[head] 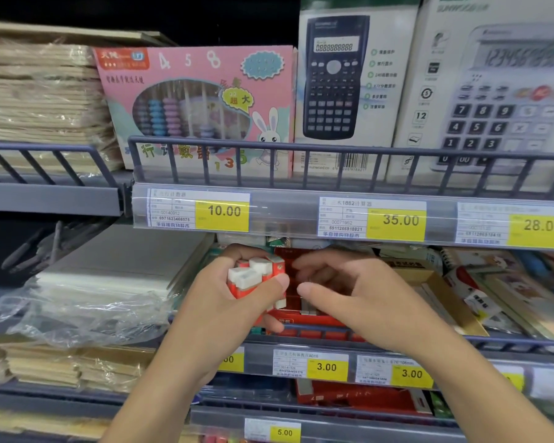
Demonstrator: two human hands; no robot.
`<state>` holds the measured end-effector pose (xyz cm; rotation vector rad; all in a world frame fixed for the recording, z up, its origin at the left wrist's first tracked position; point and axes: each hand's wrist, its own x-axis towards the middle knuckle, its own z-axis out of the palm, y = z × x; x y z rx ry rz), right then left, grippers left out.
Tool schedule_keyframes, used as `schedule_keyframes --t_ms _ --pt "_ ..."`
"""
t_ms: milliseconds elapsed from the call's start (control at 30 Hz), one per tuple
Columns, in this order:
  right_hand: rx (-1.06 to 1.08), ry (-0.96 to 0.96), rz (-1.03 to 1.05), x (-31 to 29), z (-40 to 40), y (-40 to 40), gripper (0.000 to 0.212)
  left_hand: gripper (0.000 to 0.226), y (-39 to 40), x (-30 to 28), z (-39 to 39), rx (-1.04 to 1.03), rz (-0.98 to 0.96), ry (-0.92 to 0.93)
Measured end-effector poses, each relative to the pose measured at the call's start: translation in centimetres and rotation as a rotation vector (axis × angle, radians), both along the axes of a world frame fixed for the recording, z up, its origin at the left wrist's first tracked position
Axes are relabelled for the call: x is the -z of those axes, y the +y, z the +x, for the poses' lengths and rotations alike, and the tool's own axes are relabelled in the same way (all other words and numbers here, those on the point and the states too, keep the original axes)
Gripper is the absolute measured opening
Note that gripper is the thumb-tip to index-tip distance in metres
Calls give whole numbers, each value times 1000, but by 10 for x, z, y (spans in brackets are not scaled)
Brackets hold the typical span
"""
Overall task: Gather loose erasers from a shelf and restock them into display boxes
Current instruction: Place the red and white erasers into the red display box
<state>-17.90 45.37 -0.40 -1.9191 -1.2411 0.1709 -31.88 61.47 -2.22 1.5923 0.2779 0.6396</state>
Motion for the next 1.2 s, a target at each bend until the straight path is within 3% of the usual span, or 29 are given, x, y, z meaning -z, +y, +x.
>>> schedule_keyframes --t_ms 67,233,600,900,1000,1200 --pt "-100 111 75 1 -13 2 29 21 -4 -1 1 1 -46 -40" --pt "-82 151 161 7 -24 9 29 10 -11 -1 -2 -22 -93 -56" --pt "-119 369 354 10 -33 16 29 21 -15 1 -5 47 -136 -125" --pt "93 143 182 -1 -2 2 26 30 -2 10 -10 -26 -169 -88" --pt "169 -8 53 -3 15 3 29 30 3 9 -12 -46 -213 -78" --pt "145 -272 -307 -1 23 22 27 59 7 8 -17 -93 -215 -36"
